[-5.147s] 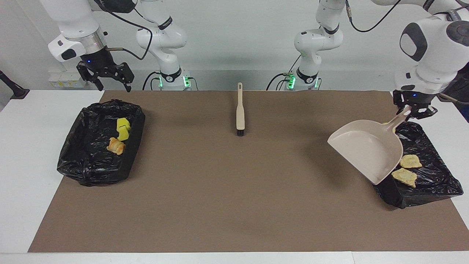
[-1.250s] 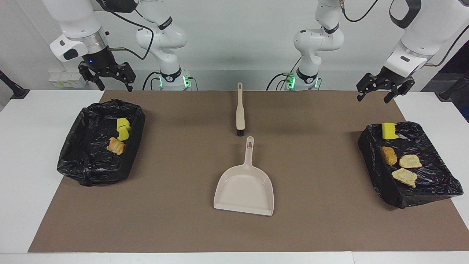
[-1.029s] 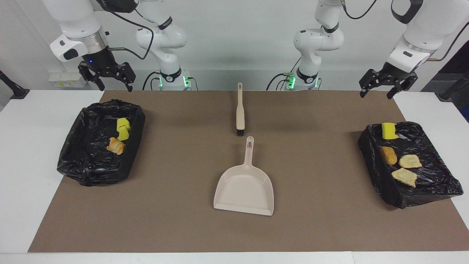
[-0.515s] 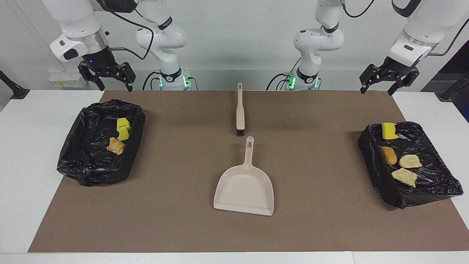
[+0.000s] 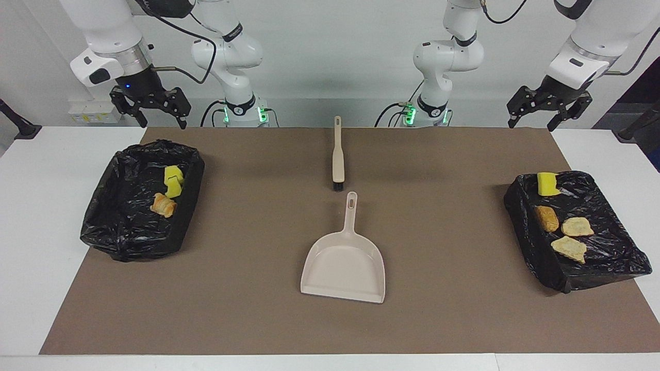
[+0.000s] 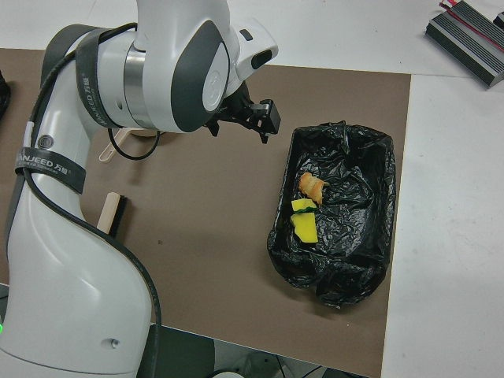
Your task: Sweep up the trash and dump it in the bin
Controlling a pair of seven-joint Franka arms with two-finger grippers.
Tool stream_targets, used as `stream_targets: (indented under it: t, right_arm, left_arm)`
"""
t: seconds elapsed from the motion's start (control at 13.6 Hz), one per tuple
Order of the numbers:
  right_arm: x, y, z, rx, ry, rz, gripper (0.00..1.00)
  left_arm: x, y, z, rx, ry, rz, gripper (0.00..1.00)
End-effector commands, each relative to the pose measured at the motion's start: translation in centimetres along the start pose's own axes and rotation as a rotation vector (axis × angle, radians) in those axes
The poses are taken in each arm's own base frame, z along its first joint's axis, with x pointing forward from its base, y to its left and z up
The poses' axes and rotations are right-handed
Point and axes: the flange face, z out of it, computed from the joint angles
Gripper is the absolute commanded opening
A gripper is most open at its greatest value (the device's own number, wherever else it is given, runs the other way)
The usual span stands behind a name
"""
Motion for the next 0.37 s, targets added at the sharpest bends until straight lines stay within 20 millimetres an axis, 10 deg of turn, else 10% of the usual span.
stream_targets:
  t: [0.0, 0.29]
  right_arm:
    - [-0.73, 0.11, -0.16, 0.015, -0.002, -0.018, 1.0]
    - [-0.73, 0.11, -0.16, 0.015, -0.002, -0.018, 1.0]
  left_arm:
    - [0.05, -0.15, -0.66, 0.016, -0.009, 0.011, 1.0]
    - [-0.04, -0.21, -0.74, 0.009, -0.002, 0.006, 1.0]
